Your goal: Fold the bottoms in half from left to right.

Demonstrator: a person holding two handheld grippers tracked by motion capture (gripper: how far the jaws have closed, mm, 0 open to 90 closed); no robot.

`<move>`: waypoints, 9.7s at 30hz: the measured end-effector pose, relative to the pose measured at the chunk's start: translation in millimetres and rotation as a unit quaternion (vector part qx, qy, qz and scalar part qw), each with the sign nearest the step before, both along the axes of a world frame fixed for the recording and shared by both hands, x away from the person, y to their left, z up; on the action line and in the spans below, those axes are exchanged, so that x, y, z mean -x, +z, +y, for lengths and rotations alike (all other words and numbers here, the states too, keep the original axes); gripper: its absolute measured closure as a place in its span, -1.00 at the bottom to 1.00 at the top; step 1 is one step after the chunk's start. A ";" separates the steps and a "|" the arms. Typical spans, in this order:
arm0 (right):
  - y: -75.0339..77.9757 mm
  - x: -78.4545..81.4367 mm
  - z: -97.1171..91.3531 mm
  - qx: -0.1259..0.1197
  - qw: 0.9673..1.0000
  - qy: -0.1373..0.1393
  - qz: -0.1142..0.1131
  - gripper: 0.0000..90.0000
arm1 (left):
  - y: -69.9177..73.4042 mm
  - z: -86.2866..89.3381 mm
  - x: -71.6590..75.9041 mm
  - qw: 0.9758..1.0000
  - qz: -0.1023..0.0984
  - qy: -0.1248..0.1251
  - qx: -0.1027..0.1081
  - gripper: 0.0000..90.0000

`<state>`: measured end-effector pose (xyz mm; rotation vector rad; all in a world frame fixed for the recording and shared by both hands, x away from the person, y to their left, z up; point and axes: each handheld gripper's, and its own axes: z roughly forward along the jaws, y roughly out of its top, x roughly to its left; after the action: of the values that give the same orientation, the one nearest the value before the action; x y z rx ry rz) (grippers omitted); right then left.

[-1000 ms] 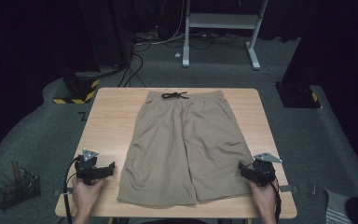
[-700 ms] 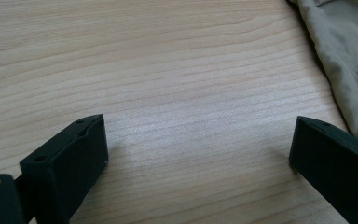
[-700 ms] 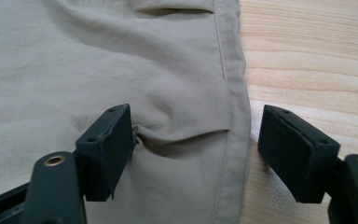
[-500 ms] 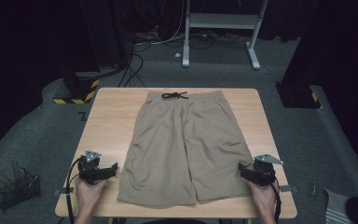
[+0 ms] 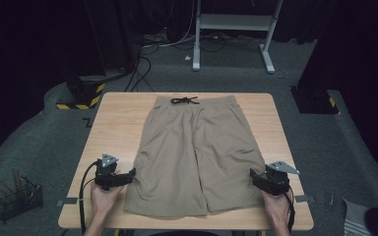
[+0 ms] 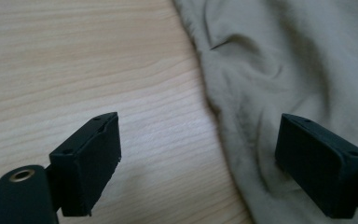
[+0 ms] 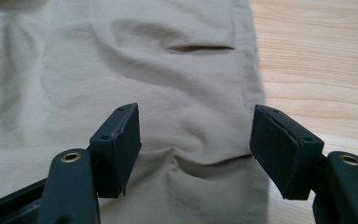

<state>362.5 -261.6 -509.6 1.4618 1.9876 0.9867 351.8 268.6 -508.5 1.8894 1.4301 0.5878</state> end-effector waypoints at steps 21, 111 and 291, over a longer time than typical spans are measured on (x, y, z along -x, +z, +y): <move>7.0 -10.3 20.3 0.004 0.999 0.037 0.001 -0.12 | 12.9 -38.9 -11.7 0.998 -0.006 -0.059 0.029 -0.57; -13.9 -6.8 78.7 0.039 0.997 0.053 0.026 -0.23 | -18.7 -70.8 -15.7 0.995 -0.006 -0.101 -0.024 -0.47; -9.6 -33.6 98.7 0.022 0.997 0.054 0.041 -0.05 | -12.3 -95.5 -42.1 0.997 0.010 -0.078 -0.017 -0.30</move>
<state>396.1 -162.9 -519.2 1.4042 2.1524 0.9337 393.9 173.1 -520.8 2.0171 1.2776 0.5237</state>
